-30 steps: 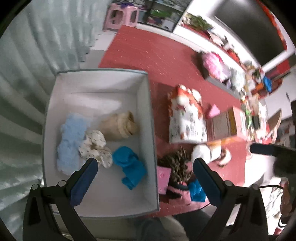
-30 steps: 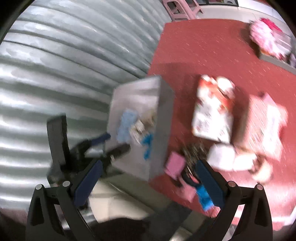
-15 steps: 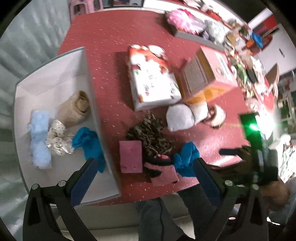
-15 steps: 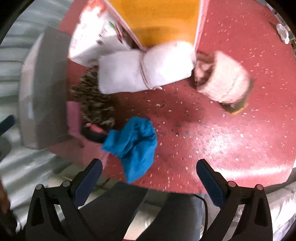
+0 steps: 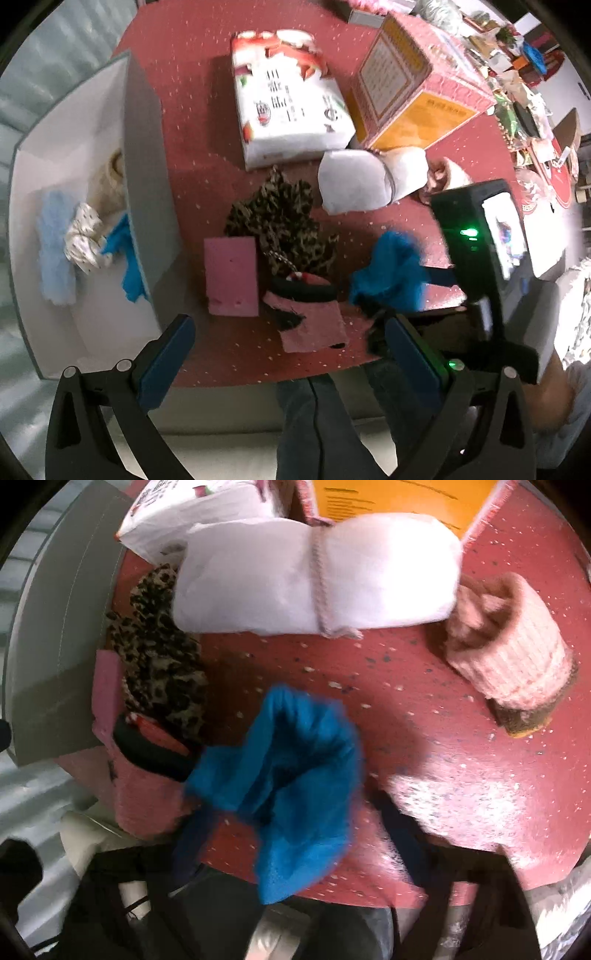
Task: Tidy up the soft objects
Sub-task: 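Grasp the pink knit sock with the left gripper while the right gripper grasps the blue mesh cloth, then lift and carry the pink sock and blue mesh cloth over the white box with both grippers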
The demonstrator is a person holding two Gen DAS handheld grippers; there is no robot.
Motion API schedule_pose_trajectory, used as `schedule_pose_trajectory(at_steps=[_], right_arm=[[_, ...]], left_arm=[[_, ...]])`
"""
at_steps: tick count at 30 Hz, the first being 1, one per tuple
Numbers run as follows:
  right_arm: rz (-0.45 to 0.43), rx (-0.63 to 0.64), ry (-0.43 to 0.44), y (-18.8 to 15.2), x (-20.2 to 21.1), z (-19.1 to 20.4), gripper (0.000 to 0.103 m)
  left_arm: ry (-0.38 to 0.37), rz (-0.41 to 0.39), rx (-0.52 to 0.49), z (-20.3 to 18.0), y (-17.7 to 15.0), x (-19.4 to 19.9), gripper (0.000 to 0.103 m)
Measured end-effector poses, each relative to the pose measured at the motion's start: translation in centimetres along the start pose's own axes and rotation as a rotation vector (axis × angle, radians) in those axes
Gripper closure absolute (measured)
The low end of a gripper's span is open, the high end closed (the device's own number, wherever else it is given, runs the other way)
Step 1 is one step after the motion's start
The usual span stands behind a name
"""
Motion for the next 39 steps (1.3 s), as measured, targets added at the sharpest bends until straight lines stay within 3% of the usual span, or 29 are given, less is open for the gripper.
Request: schedule_pose_trajectory(at_steps=[2,3,10,14,18,24,29,33,36,39], right_arm=[[-0.011,0.002,-0.006,0.1,0.8,-0.8,0.061],[-0.012,-0.016,0.008,0.1,1.2,-1.5,0.062],[-0.050,-0.186,-0.028,-0.6,4.9,-9.1,0.062],[-0.046,-0.229,-0.042,-1.5,6.1,-11.6,0.062],[-0.028,-0.222,-0.054,-2.1,6.3,-12.3,0.062],[-0.009,-0.187,-0.061,-2.9,5.9,-11.3,0.062],[-0.022,-0.172,-0.048,-3.5,5.6,-9.8,0.062],[-0.033,-0.172,-0.029,-3.7,5.8,-9.1,0.062],[-0.040,-0.172,-0.016,-3.3,4.9,-9.8,0.062],[-0.054,-0.174,-0.003,-3.1,5.4,-9.9,0.062]], left_arm=[[0.009,0.012,-0.002,-0.5,0.0,-0.5,0.000],[0.014,0.016,-0.006,-1.0,0.0,-0.8,0.000],[0.064,0.092,-0.010,-3.0,-0.3,-4.0,0.000],[0.115,0.129,-0.003,-3.7,-0.6,-6.6,0.000],[0.135,0.147,0.034,-4.0,-0.6,-8.7,0.000],[0.182,0.152,0.008,-4.5,-1.1,-10.5,0.000],[0.098,0.198,0.066,-3.8,-1.5,-11.6,0.000],[0.101,0.255,0.028,-3.4,-1.4,-12.3,0.000],[0.100,0.251,0.043,-3.0,-0.9,-12.0,0.012],[0.103,0.221,0.050,-2.2,-0.6,-11.3,0.035]])
Point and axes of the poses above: each gripper's, at about its wrist camera, not at the fingertips, and x roughly against the way its jaws point, z to its left, y to its top, the point moved 7 cm from there along -x, roughly the way its jaws point, and after that the axes turned 14 degrees about y, right-handed, at the moved point
